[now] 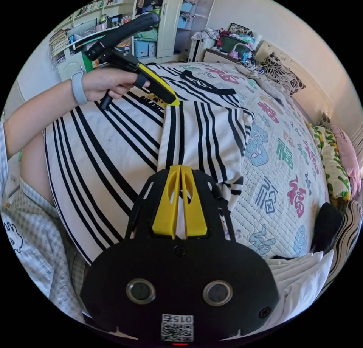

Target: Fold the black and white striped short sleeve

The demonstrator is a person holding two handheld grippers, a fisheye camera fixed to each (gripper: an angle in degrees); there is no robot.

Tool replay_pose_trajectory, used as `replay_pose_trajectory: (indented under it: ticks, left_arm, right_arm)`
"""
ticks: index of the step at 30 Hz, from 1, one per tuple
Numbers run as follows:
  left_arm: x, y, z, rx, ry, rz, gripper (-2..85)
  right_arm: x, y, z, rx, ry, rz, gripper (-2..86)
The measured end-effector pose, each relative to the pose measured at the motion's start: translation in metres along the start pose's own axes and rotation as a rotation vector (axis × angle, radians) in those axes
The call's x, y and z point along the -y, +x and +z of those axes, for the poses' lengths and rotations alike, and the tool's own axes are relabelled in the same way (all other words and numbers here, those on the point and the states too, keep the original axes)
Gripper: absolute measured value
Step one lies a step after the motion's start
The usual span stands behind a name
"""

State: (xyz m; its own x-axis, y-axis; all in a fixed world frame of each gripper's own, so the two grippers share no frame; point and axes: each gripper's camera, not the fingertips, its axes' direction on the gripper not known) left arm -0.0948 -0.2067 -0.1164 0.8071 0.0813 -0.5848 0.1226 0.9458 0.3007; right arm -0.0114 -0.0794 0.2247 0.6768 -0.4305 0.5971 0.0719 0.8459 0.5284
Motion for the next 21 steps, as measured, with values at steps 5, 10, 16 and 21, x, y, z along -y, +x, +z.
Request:
replay_pose_trajectory:
  ticks: [5,10,16,21]
  left_arm:
    - [-0.061,-0.08,-0.092,0.113,0.144,-0.143,5.6]
    - [-0.182,-0.243,-0.185,0.176,0.201,-0.613,8.5]
    - [-0.305,-0.373,-0.184,-0.185,0.367,-1.029,11.4]
    - [-0.339,-0.437,-0.171,-0.431,0.384,-1.136,11.0]
  right_arm:
    - [0.001,-0.008,-0.002,-0.058,0.089,0.055,-1.0]
    - [0.025,-0.025,-0.009,-0.046,0.166,0.065,-1.0]
    - [0.16,-0.1,0.007,0.129,0.189,-0.074,-1.0]
    - [0.311,-0.192,0.061,0.201,0.115,-0.239,-0.7]
